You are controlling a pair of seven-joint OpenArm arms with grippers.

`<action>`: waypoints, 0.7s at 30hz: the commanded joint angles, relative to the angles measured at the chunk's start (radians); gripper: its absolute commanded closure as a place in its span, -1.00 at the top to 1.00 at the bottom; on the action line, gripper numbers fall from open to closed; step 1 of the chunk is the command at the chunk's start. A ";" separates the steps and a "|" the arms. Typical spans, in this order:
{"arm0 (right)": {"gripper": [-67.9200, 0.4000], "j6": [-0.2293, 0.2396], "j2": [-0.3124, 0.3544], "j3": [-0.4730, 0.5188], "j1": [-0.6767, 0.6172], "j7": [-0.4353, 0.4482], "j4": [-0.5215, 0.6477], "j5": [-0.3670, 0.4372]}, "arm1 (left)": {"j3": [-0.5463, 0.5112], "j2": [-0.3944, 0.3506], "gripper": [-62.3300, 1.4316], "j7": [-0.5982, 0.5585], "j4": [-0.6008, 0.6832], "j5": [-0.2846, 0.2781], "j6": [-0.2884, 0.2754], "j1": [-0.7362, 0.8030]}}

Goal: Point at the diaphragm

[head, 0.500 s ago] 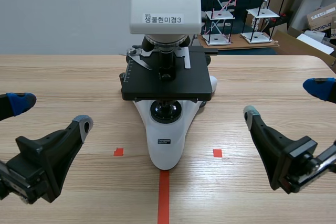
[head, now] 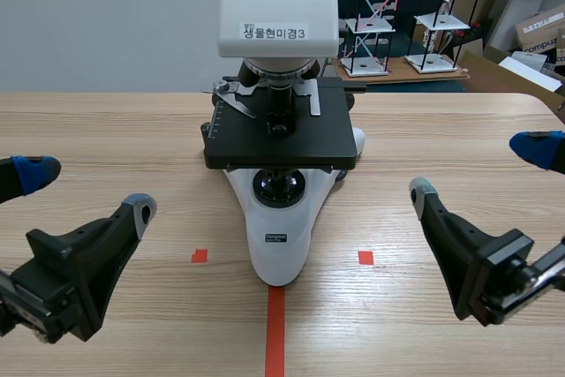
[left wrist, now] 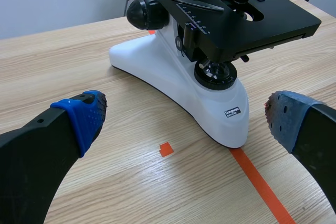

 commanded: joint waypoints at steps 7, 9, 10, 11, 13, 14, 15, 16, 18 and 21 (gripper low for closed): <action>1.00 -0.001 0.008 0.001 0.009 0.018 0.024 0.011 | -0.005 0.005 1.00 -0.013 0.013 -0.006 -0.002 -0.003; 1.00 -0.001 0.008 0.001 0.009 0.018 0.024 0.011 | -0.005 0.005 0.79 -0.012 0.013 -0.006 -0.002 -0.003; 1.00 -0.001 0.008 0.001 0.009 0.018 0.024 0.011 | -0.005 0.005 0.59 -0.011 0.013 -0.006 -0.002 -0.003; 1.00 -0.001 0.008 0.001 0.009 0.018 0.024 0.011 | -0.005 0.005 0.35 -0.010 0.013 -0.006 -0.002 -0.003; 1.00 -0.001 0.008 0.001 0.009 0.018 0.024 0.011 | -0.005 0.005 -0.13 -0.010 0.013 -0.006 -0.002 -0.003; 1.00 -0.001 0.008 0.001 0.009 0.017 0.024 0.011 | -0.005 0.005 -0.32 -0.010 0.013 -0.006 -0.002 -0.003; 1.00 -0.001 0.008 0.001 0.009 0.017 0.024 0.011 | -0.005 0.005 -0.49 -0.010 0.013 -0.006 -0.002 -0.003; 1.00 -0.001 0.008 0.001 0.009 0.017 0.024 0.011 | -0.005 0.005 -0.62 -0.010 0.013 -0.006 -0.002 -0.003; 1.00 -0.001 0.008 0.001 0.009 0.017 0.024 0.011 | -0.005 0.005 -0.80 -0.010 0.013 -0.006 -0.002 -0.003; 1.00 -0.001 0.008 0.001 0.009 0.017 0.024 0.011 | -0.005 0.005 -0.86 -0.010 0.013 -0.006 -0.002 -0.003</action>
